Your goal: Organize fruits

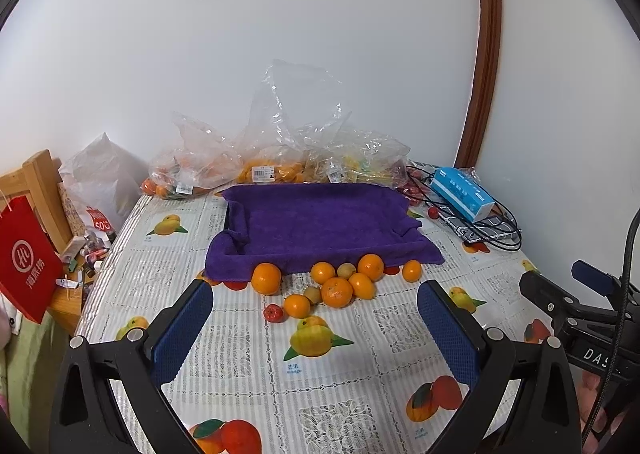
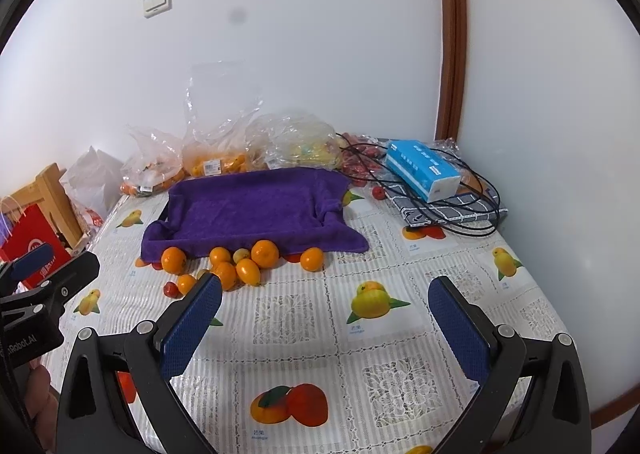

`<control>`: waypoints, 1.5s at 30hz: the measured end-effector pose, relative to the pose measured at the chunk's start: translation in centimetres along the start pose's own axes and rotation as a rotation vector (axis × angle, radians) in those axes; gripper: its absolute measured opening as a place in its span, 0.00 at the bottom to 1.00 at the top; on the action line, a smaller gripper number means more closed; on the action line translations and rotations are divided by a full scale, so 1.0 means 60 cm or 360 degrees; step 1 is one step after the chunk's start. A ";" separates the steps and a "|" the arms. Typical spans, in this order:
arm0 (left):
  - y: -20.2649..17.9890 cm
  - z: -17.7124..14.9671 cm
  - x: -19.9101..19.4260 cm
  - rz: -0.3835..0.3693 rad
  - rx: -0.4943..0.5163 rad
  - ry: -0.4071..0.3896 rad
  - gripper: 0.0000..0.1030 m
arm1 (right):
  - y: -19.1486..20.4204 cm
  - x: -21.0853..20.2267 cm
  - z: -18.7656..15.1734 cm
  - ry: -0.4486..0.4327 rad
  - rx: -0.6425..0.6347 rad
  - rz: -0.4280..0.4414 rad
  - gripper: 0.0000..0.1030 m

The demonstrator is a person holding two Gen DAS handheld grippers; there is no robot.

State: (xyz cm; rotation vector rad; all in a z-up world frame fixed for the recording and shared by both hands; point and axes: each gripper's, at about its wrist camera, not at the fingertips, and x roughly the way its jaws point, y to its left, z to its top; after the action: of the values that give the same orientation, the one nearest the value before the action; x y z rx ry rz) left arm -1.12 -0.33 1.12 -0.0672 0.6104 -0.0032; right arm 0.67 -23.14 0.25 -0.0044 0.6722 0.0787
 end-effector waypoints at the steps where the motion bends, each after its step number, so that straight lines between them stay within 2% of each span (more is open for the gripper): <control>1: 0.000 0.001 0.001 0.0006 0.0002 0.0005 0.99 | 0.001 0.000 0.000 -0.0002 -0.0005 -0.0003 0.99; 45: 0.013 -0.012 0.004 0.0012 -0.0012 0.0006 0.99 | 0.023 0.004 -0.007 0.0014 -0.0035 0.0008 0.99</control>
State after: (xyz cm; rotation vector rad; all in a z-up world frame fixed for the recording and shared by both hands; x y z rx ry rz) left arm -1.38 0.41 0.35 -0.0720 0.6142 0.0062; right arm 0.52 -21.78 -0.18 -0.0240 0.6801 0.0909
